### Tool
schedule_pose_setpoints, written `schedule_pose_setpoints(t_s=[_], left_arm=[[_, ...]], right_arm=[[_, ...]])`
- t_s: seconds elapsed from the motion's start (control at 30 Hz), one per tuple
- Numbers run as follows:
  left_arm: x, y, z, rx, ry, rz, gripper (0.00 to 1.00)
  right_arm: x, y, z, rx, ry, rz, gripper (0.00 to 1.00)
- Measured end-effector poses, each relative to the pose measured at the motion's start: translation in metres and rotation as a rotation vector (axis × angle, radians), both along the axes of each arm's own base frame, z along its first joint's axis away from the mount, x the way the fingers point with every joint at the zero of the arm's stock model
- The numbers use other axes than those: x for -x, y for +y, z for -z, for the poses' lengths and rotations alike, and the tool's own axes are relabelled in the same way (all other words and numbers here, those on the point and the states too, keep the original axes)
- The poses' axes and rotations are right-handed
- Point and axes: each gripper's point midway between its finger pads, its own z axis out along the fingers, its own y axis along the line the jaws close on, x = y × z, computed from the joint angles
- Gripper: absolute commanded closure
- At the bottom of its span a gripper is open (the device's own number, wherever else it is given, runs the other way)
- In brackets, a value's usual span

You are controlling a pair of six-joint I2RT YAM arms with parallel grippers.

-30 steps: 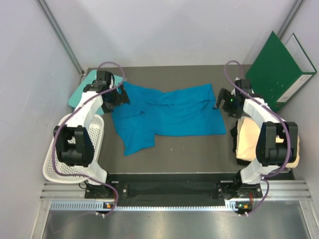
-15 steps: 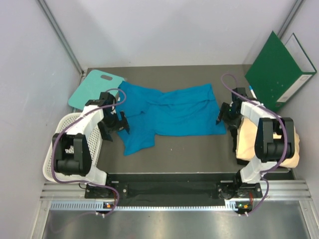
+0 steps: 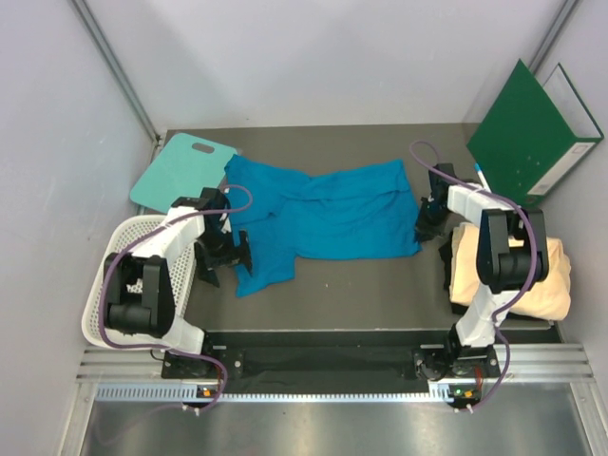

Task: Fold and stack the t-shirts
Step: Grap the side of the flattened tshirt closest away from the robot with both arms

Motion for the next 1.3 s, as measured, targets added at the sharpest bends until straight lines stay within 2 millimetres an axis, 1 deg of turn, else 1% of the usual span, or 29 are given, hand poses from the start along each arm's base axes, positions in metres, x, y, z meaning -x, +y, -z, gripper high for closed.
schedule_pose_setpoints(t_s=[0.2, 0.33, 0.4, 0.53, 0.57, 0.63, 0.7, 0.73, 0.77, 0.8, 0.83, 0.87, 0.9, 1.17, 1.3], left_arm=[[0.013, -0.007, -0.002, 0.001, 0.045, 0.028, 0.07], [0.024, -0.011, 0.004, -0.005, 0.078, 0.029, 0.14], [0.031, -0.012, 0.009, -0.011, 0.107, 0.03, 0.18], [0.04, -0.014, 0.025, -0.029, 0.174, 0.031, 0.2], [0.041, -0.013, 0.028, -0.035, 0.185, 0.033, 0.21], [0.038, -0.011, 0.035, -0.055, 0.194, 0.035, 0.25], [0.033, -0.009, 0.042, -0.071, 0.188, 0.037, 0.3], [0.031, -0.008, 0.045, -0.082, 0.185, 0.037, 0.39], [0.029, -0.007, 0.047, -0.087, 0.183, 0.037, 0.45], [0.026, -0.006, 0.049, -0.097, 0.179, 0.039, 0.53], [0.024, -0.005, 0.052, -0.104, 0.175, 0.037, 0.75], [0.022, -0.006, 0.053, -0.099, 0.175, 0.038, 0.9], [0.021, -0.008, 0.053, -0.091, 0.175, 0.034, 1.0], [0.02, -0.011, 0.051, -0.079, 0.17, 0.054, 1.0], [0.022, -0.009, 0.04, -0.075, 0.153, 0.064, 1.0]], right_arm=[[-0.008, 0.006, -0.001, -0.026, 0.001, -0.007, 1.0], [-0.014, 0.009, -0.002, -0.04, -0.008, -0.009, 1.0], [-0.016, 0.01, -0.002, -0.05, -0.013, -0.009, 1.0], [-0.016, 0.012, -0.003, -0.06, -0.011, -0.005, 1.0], [-0.016, 0.013, -0.003, -0.063, -0.011, -0.005, 1.0], [-0.015, 0.014, -0.003, -0.069, -0.011, -0.007, 1.0], [-0.016, 0.015, -0.003, -0.075, -0.011, -0.008, 1.0], [-0.016, 0.015, -0.003, -0.077, -0.011, -0.009, 1.0], [-0.016, 0.016, -0.004, -0.079, -0.012, -0.009, 1.0], [-0.016, 0.016, -0.004, -0.081, -0.012, -0.01, 1.0], [-0.016, 0.016, -0.004, -0.083, -0.013, -0.01, 1.0], [-0.016, 0.017, -0.004, -0.084, -0.012, -0.01, 1.0], [-0.016, 0.017, -0.004, -0.085, -0.012, -0.011, 1.0], [-0.016, 0.019, -0.006, -0.097, -0.01, -0.014, 1.0], [-0.018, 0.024, -0.012, -0.126, -0.013, -0.022, 1.0]])
